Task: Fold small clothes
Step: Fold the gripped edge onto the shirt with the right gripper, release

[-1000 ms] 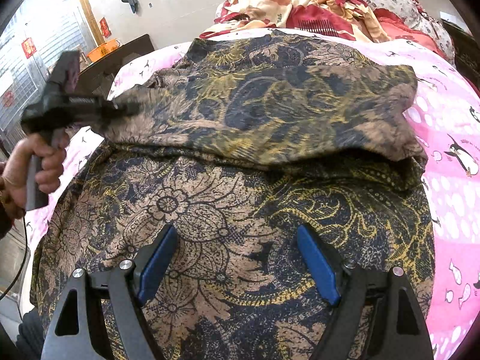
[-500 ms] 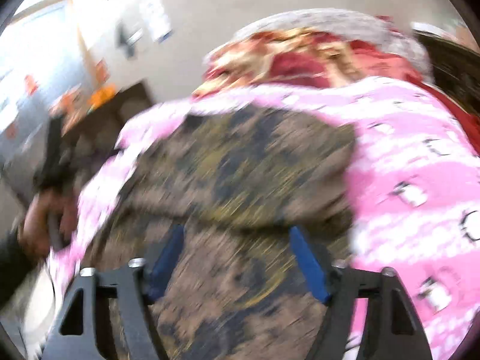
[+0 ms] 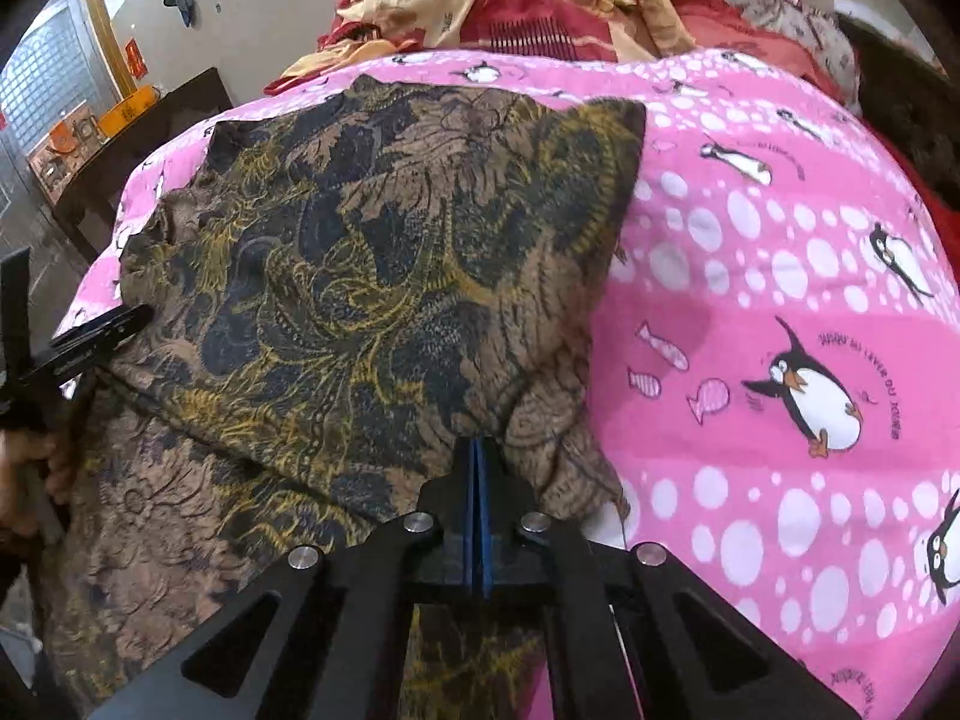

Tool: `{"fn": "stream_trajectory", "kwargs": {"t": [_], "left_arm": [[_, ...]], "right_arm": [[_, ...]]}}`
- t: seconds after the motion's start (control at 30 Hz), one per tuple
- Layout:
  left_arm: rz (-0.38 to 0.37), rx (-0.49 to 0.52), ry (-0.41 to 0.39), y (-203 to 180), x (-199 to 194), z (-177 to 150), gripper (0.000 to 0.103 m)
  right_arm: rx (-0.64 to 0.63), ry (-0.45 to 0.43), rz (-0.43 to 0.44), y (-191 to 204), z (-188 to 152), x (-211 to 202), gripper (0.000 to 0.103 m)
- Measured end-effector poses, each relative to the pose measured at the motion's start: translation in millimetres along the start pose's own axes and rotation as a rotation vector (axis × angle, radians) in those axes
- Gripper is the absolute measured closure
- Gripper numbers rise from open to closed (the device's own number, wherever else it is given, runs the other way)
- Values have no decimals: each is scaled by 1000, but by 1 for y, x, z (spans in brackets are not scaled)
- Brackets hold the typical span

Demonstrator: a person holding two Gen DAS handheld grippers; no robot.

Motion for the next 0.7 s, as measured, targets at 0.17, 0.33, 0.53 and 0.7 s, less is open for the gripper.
{"fn": "stream_trajectory", "kwargs": {"t": [0.17,0.33,0.53,0.7], "left_arm": [[-40,-16,-5,3,-1,-1,32],[-34,-11,-1,-1,-3,-1,31],[-26,-10,1,-1,-1,1,31],[-24,-9,1,-1,-2,1,30]], "right_arm": [[52,-125,-47,2,57,-27,99],[102,0,-172,-27,90,36,89],[24,-15,-310,1,92,16,88],[31,-131,-131,45,53,-20,64]]}}
Point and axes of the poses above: each gripper's, at about its wrist camera, not at the fingertips, and x roughly the way its jaws point, y to its left, z to its top, the point moved 4 cm from there along x, roughly the way its jaws point, and after that the axes turned 8 degrees about y, right-handed, at the moved point
